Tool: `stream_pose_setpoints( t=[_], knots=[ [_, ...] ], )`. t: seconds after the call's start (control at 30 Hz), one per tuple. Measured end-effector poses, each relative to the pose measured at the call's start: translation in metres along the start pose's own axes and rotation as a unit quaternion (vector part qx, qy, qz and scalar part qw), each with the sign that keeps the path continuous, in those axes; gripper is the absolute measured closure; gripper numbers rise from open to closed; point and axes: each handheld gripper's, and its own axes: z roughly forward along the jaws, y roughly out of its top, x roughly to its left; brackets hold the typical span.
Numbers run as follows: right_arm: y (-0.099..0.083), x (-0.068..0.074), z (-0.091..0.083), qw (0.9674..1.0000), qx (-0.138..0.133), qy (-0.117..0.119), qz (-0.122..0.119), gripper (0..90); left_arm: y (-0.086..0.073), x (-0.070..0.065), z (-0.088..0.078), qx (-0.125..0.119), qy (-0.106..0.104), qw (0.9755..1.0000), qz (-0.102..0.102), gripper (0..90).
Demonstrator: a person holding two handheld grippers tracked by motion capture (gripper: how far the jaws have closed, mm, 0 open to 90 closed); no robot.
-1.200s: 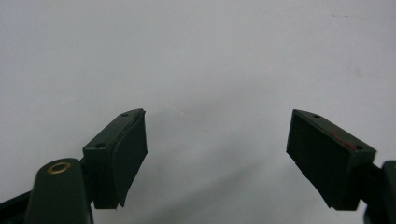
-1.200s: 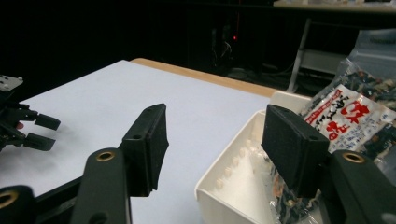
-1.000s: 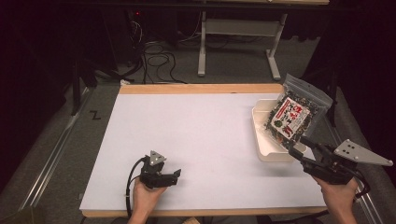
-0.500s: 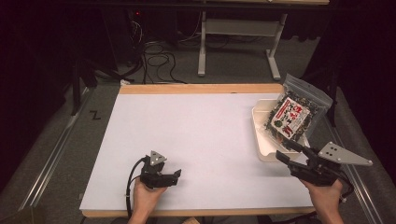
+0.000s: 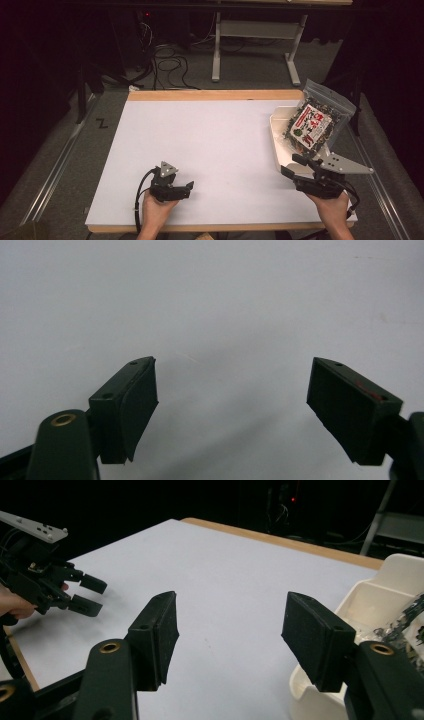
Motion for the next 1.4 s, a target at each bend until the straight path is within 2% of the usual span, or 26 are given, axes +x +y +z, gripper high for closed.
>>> stream_pose_setpoints(
  t=[0.4, 0.67, 0.97, 1.4],
  knots=[
    [-0.003, 0.006, 0.021, 0.9996, 0.026, 0.013, 0.006, 38.9, 0.000, -0.001, 0.001, 0.000, -0.001, 1.0000, 0.002, 20.7],
    [-0.003, 0.009, 0.038, 0.9987, 0.050, 0.012, -0.002, 38.9, 0.000, -0.001, 0.001, 0.001, -0.001, 1.0000, 0.005, 20.7],
    [-0.004, 0.009, 0.056, 0.9973, 0.073, 0.010, -0.001, 39.0, 0.000, -0.002, 0.001, 0.002, -0.003, 1.0000, 0.006, 20.7],
    [-0.007, 0.012, 0.075, 0.9954, 0.095, 0.008, -0.002, 39.7, 0.001, -0.003, 0.002, 0.004, -0.004, 1.0000, 0.008, 20.7]
  ],
)
